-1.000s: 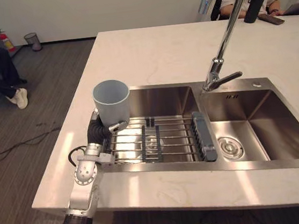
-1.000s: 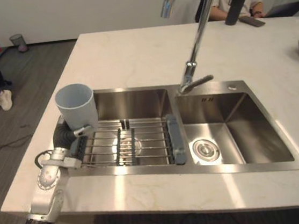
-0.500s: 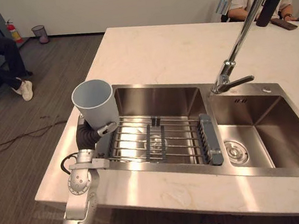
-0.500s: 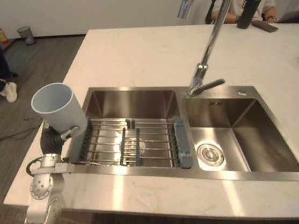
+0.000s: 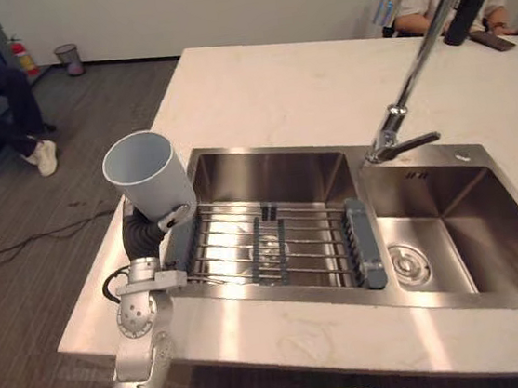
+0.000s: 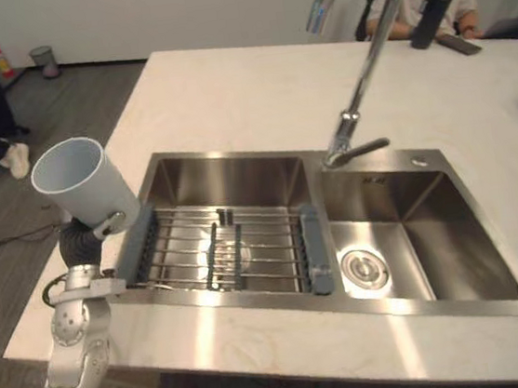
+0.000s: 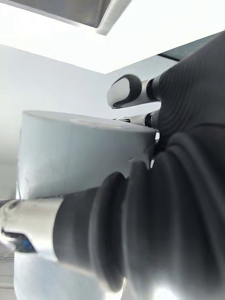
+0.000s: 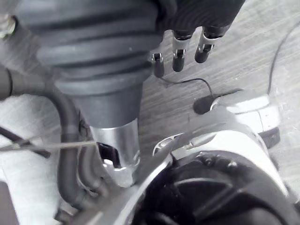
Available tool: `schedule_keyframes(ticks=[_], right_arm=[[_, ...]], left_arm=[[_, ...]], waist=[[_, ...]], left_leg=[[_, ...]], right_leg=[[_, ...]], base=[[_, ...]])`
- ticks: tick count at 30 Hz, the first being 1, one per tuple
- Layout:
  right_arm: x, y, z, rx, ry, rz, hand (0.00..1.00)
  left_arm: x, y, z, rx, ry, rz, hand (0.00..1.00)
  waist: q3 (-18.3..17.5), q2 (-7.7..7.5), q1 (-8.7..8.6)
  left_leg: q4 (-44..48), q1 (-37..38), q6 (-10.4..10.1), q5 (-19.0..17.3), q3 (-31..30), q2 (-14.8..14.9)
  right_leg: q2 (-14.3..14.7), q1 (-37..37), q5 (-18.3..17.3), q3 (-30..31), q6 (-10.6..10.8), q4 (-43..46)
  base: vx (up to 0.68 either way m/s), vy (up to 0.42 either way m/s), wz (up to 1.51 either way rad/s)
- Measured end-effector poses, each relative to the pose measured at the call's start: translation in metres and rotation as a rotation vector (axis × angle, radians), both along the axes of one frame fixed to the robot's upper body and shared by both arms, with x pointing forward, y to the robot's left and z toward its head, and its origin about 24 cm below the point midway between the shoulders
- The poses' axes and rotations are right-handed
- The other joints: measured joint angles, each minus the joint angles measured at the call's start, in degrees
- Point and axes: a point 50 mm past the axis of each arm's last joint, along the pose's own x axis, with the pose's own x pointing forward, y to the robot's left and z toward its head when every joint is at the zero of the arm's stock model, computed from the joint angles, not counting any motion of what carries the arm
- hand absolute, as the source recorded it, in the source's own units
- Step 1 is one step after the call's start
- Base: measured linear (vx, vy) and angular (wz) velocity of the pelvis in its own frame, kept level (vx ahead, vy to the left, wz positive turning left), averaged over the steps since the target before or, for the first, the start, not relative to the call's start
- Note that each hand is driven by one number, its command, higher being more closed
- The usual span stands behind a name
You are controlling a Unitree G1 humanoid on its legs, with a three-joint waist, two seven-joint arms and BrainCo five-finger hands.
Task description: Walk over to the sink, pick up the cup, carry it to the dishwasher, place the cup inside the dishwasher, then close the dishwasher door
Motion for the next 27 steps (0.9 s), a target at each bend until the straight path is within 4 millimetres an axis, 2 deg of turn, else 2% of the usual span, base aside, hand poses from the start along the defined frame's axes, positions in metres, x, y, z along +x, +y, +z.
schedule_keyframes(ticks=[1, 2, 3, 4, 5, 6, 7, 8, 9, 10, 11, 13, 14, 15, 16, 17, 18, 19, 20, 21, 22, 23, 24, 25, 26, 27], right_arm=[[0.006, -0.003, 0.001, -0.057, 0.015, 0.085, 0.0], [0.01, -0.004, 0.001, -0.08, 0.019, 0.119, 0.0], [0.015, -0.01, 0.003, -0.137, 0.02, 0.172, 0.0], [0.025, -0.013, 0.005, -0.176, 0.006, 0.206, 0.0], [0.029, -0.017, 0.007, -0.221, -0.013, 0.191, 0.0], [0.03, -0.013, 0.006, -0.227, -0.013, 0.185, 0.0], [0.032, -0.012, 0.006, -0.231, -0.014, 0.185, 0.0], [0.031, -0.013, 0.004, -0.231, 0.011, 0.182, 0.0], [0.035, -0.014, 0.004, -0.234, 0.017, 0.196, 0.0], [0.036, -0.013, 0.004, -0.231, 0.023, 0.208, 0.0], [0.033, -0.014, 0.004, -0.23, 0.033, 0.218, 0.0], [0.031, -0.017, 0.005, -0.232, 0.037, 0.22, 0.0], [0.025, -0.022, 0.006, -0.236, 0.049, 0.219, 0.0], [0.026, -0.026, 0.007, -0.245, 0.042, 0.217, 0.0], [0.026, -0.031, 0.009, -0.256, 0.043, 0.207, 0.0], [0.026, -0.029, 0.009, -0.249, 0.042, 0.204, 0.0], [0.025, -0.025, 0.007, -0.23, 0.043, 0.19, 0.0], [0.027, -0.023, 0.007, -0.214, 0.035, 0.157, 0.0], [0.032, -0.021, 0.006, -0.197, 0.024, 0.154, 0.0], [0.039, -0.02, 0.007, -0.181, 0.008, 0.161, 0.0], [0.039, -0.019, 0.007, -0.17, 0.011, 0.158, 0.0], [0.038, -0.017, 0.006, -0.156, 0.018, 0.148, 0.0], [0.034, -0.013, 0.004, -0.12, 0.019, 0.113, 0.0], [0.026, -0.017, 0.005, -0.113, 0.029, 0.062, 0.0], [0.023, -0.021, 0.005, -0.118, 0.03, 0.04, 0.0], [0.017, -0.027, 0.007, -0.12, 0.029, 0.003, 0.0]], left_arm=[[-0.002, 0.001, 0.002, -0.008, 0.002, 0.014, 1.0], [-0.003, 0.002, 0.004, -0.008, -0.001, 0.022, 1.0], [-0.007, 0.007, 0.005, -0.012, -0.002, 0.05, 1.0], [-0.012, 0.013, 0.003, -0.013, 0.005, 0.081, 1.0], [-0.019, 0.023, -0.002, -0.013, 0.023, 0.13, 1.0], [-0.026, 0.029, -0.005, -0.013, 0.038, 0.165, 1.0], [-0.033, 0.036, -0.007, -0.014, 0.051, 0.193, 1.0], [-0.037, 0.038, -0.004, -0.032, 0.036, 0.199, 1.0], [-0.038, 0.036, 0.002, -0.04, 0.005, 0.18, 1.0], [-0.038, 0.035, 0.006, -0.037, -0.031, 0.162, 1.0], [-0.039, 0.031, 0.012, -0.035, -0.069, 0.134, 1.0], [-0.037, 0.022, 0.017, -0.047, -0.105, 0.086, 1.0], [-0.034, 0.01, 0.019, -0.073, -0.124, 0.039, 1.0], [-0.031, 0.005, 0.018, -0.088, -0.126, 0.023, 1.0], [-0.026, -0.004, 0.015, -0.116, -0.115, -0.008, 1.0], [-0.024, -0.007, 0.012, -0.117, -0.104, -0.018, 1.0], [-0.02, -0.014, 0.009, -0.12, -0.09, -0.051, 1.0], [-0.02, -0.016, 0.008, -0.132, -0.089, -0.069, 1.0], [-0.019, -0.014, 0.01, -0.125, -0.099, -0.075, 1.0], [-0.016, -0.014, 0.014, -0.109, -0.118, -0.091, 1.0], [-0.013, -0.017, 0.017, -0.096, -0.132, -0.116, 1.0], [-0.012, -0.019, 0.018, -0.087, -0.137, -0.13, 1.0], [-0.01, -0.025, 0.016, -0.072, -0.13, -0.169, 1.0], [-0.009, -0.039, 0.007, -0.085, -0.079, -0.222, 1.0], [-0.01, -0.048, 0.004, -0.083, -0.064, -0.256, 1.0], [-0.011, -0.061, 0.002, -0.083, -0.051, -0.316, 1.0]], waist=[[0.88, 0.04, 1.15], [1.36, 0.31, 1.96], [3.42, 1.15, 4.38], [4.63, 2.13, 5.95], [5.46, 3.57, 7.29], [5.83, 3.96, 7.6], [5.98, 3.53, 7.91], [6.15, 3.57, 7.94], [6.4, 2.93, 8.15], [6.31, 2.45, 7.92], [5.79, 2.23, 7.56], [3.96, 2.8, 7.03], [1.79, 4.14, 5.91], [1.25, 5.01, 5.78], [0.58, 5.98, 5.82], [0.5, 5.4, 5.76], [0.48, 5.05, 5.08], [0.33, 5.51, 5.11], [0.41, 5.83, 5.1], [0.54, 6.17, 4.91], [0.51, 5.69, 4.88], [0.52, 4.63, 4.8], [0.72, 2.27, 4.24], [-0.02, 3.68, 4.43], [-0.03, 3.96, 4.34], [-0.58, 5.08, 3.78]], left_leg=[[4.98, -4.29, -0.02, -0.01, -3.22, -1.16], [7.02, -5.57, -0.03, 0.0, -4.64, -1.61], [8.85, -6.34, -0.06, 0.03, -6.14, -1.94], [8.79, -6.36, -0.14, 0.17, -6.8, -1.89], [7.77, -6.99, -0.61, 2.19, -7.0, -1.83], [5.77, -7.71, -3.12, 5.14, -6.52, -2.2], [3.52, -8.45, -4.91, 5.53, -1.85, -1.73], [13.31, -11.4, 5.57, -1.21, 10.97, -0.11], [21.17, -11.61, 10.75, -5.41, 19.47, 0.73], [26.91, -10.16, 12.24, -8.47, 25.64, 1.87], [32.21, -6.8, 10.99, -11.8, 30.62, 3.97], [34.27, -3.76, 9.73, -13.47, 32.63, 7.7], [31.44, -1.71, 8.84, -10.8, 35.31, 12.95], [28.35, -1.1, 8.31, -8.2, 36.43, 14.61], [25.66, -1.71, 8.46, -9.25, 38.68, 12.88], [24.89, -1.62, 8.51, -9.33, 40.45, 12.29], [21.04, -0.02, 8.64, -9.26, 41.38, 9.39], [14.81, 1.88, 8.58, -9.22, 39.96, 7.45], [11.82, 2.43, 7.81, -8.74, 38.6, 7.09], [7.42, 2.85, 5.18, -7.08, 35.86, 6.67], [4.85, 3.02, 3.82, -6.24, 33.25, 5.91], [4.2, 3.12, 3.31, -6.14, 32.13, 5.0], [3.83, 2.81, 3.17, -6.29, 28.6, 3.09], [3.98, 2.37, 3.26, -6.51, 25.25, 3.19], [4.38, 1.65, 3.43, -6.51, 23.19, 2.88], [4.82, 0.53, 4.18, -6.14, 18.29, 1.99]], right_leg=[[-0.68, -0.26, -0.71, -3.92, -0.76, 1.66], [-0.85, -0.08, -1.02, -5.88, -0.97, 2.2], [-0.94, 1.41, -2.01, -8.94, -0.84, 3.0], [-0.63, 2.19, -2.78, -10.89, -0.58, 3.82], [0.02, 2.23, -4.17, -14.13, -1.28, 6.01], [-0.33, 0.98, -5.2, -15.47, -2.8, 7.67], [-1.52, -0.16, -5.09, -18.75, -3.57, 7.99], [-3.04, -1.38, -4.96, -22.74, -3.34, 9.52], [-5.12, -1.67, -4.78, -25.11, -3.18, 10.68], [-6.7, -1.38, -4.15, -27.48, -3.39, 10.77], [-8.33, -0.67, -3.61, -31.12, -3.66, 10.49], [-9.52, -0.19, -2.76, -36.3, -3.65, 10.43], [-10.21, -0.08, -2.15, -41.84, -3.45, 11.34], [-10.38, -0.04, -2.17, -44.14, -3.42, 13.11], [-12.44, 0.34, -1.08, -47.38, -4.45, 15.19], [-13.17, 1.2, -0.09, -48.86, -4.94, 15.56], [-17.65, 3.34, 0.17, -53.12, -5.51, 23.25], [-19.89, 3.24, -3.42, -54.11, -2.15, 28.63], [-18.94, 2.06, -5.85, -53.77, 0.38, 28.42], [-16.2, -1.13, -7.18, -52.81, 0.68, 26.02], [-13.47, -3.53, -4.9, -51.88, -2.06, 20.61], [-12.72, -4.65, -2.83, -50.77, -4.28, 18.07], [-13.34, -5.3, 1.59, -46.42, -8.04, 16.5], [-13.31, -5.75, 4.43, -35.74, -8.39, 17.59], [-13.09, -6.41, 5.06, -29.88, -9.19, 18.74], [-13.24, -8.09, 5.6, -18.11, -10.04, 22.04]], base=[[-0.05, -0.036, 1.67], [-0.08, -0.029, 1.73], [-0.08, -0.002, 1.35], [-0.19, -0.025, 1.63], [-0.29, -0.033, 1.47], [-0.33, -0.004, 1.51], [-0.3, 0.076, 1.41], [-0.22, 0.105, 1.41], [-0.18, 0.08, 1.43], [-0.21, 0.039, 1.48], [-0.18, 0.032, 1.55], [-0.14, 0.092, 1.82], [-0.07, 0.183, 2.07], [-0.07, 0.295, 2.46], [-0.04, 0.263, 1.74], [-0.05, 0.345, 2.21], [-0.04, 0.376, 2.03], [-0.06, 0.35, 1.82], [-0.12, 0.263, 1.32], [-0.13, 0.089, 1.18], [-0.11, 0.026, 1.16], [-0.05, -0.055, 1.34], [-0.06, -0.065, 1.4], [-0.04, -0.02, 1.47], [-0.02, 0.039, 1.59], [0.06, 0.018, 1.9]])
